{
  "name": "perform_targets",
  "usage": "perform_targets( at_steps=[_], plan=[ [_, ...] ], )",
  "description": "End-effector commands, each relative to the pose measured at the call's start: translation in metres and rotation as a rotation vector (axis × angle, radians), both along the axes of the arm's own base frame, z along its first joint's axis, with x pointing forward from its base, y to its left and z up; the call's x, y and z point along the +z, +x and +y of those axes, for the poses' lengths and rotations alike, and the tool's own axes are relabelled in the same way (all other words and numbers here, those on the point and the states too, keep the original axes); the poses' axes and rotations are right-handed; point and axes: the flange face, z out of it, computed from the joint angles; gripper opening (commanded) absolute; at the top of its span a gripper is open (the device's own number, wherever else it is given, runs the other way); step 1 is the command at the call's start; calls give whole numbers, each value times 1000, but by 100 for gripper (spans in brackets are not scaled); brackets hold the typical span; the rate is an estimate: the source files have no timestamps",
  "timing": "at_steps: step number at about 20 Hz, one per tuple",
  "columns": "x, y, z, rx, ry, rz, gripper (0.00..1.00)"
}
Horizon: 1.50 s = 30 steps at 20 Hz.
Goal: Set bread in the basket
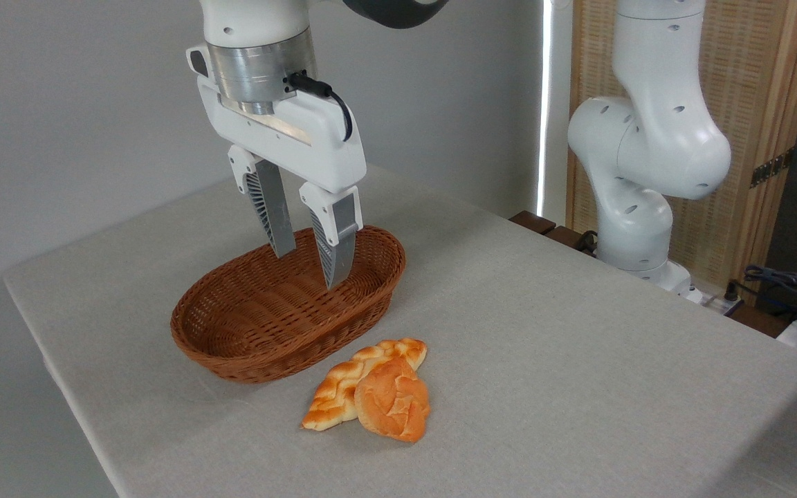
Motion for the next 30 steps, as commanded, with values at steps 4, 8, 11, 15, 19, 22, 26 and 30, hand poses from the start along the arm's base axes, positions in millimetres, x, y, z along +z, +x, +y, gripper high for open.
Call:
perform_targets(
  at_steps=[4, 8, 11, 15, 19, 22, 26, 30],
  plan=[
    [3, -3, -2, -30, -9, 26, 100],
    [3, -7, 12, -70, -12, 48, 100],
    [2, -6, 14, -70, -11, 49, 100],
    [-2, -3, 14, -79, -4, 48, 100],
    [-10, 1, 14, -81, 0, 56, 100],
    [-12, 3, 15, -97, -2, 54, 100],
    [-24, 7, 15, -122, 0, 33, 100],
    [-38, 6, 36, -195, -1, 12, 100]
  ],
)
